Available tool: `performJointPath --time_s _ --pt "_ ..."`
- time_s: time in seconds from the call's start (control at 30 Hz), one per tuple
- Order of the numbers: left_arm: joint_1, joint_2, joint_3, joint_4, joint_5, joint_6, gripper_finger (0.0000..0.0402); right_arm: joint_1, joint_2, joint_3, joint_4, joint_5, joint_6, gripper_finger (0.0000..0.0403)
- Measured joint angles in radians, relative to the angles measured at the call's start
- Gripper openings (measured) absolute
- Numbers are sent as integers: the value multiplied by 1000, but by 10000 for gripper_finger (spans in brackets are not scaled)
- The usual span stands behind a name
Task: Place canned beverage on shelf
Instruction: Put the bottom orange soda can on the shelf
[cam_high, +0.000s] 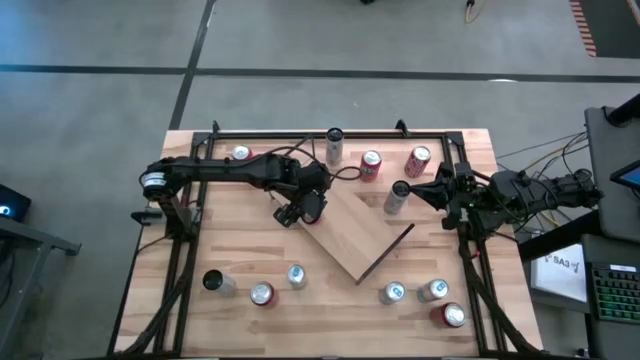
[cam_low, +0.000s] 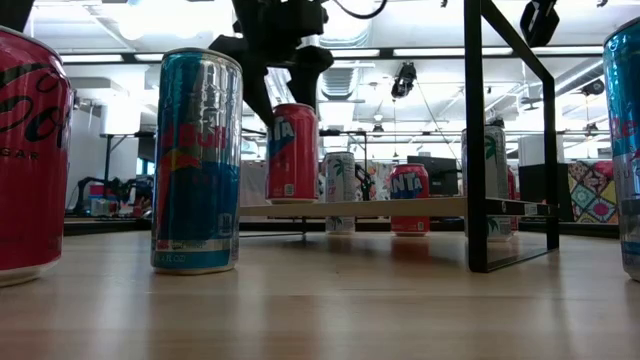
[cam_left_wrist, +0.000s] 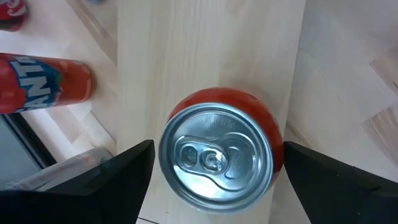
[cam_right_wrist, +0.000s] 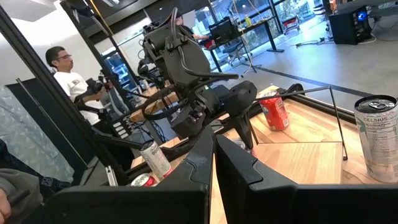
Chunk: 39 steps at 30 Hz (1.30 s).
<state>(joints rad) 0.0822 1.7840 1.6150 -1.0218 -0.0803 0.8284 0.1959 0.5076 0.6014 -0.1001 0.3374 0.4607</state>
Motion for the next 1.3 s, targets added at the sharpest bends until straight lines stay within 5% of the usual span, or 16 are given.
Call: performJointPath --time_s 0.5,0.77,1.0,1.3 --pt "0 -4 219 -234 -16 -176 321 0 0 0 0 0 3 9" --pt "-50 -75 185 -170 -16 -327 211 0 0 0 1 0 3 9" --pt "-126 -195 63 -7 -16 -445 21 0 0 0 2 0 1 9" --pt "-228 -411 -310 403 -127 -599 2 0 10 0 -29 13 -10 9"
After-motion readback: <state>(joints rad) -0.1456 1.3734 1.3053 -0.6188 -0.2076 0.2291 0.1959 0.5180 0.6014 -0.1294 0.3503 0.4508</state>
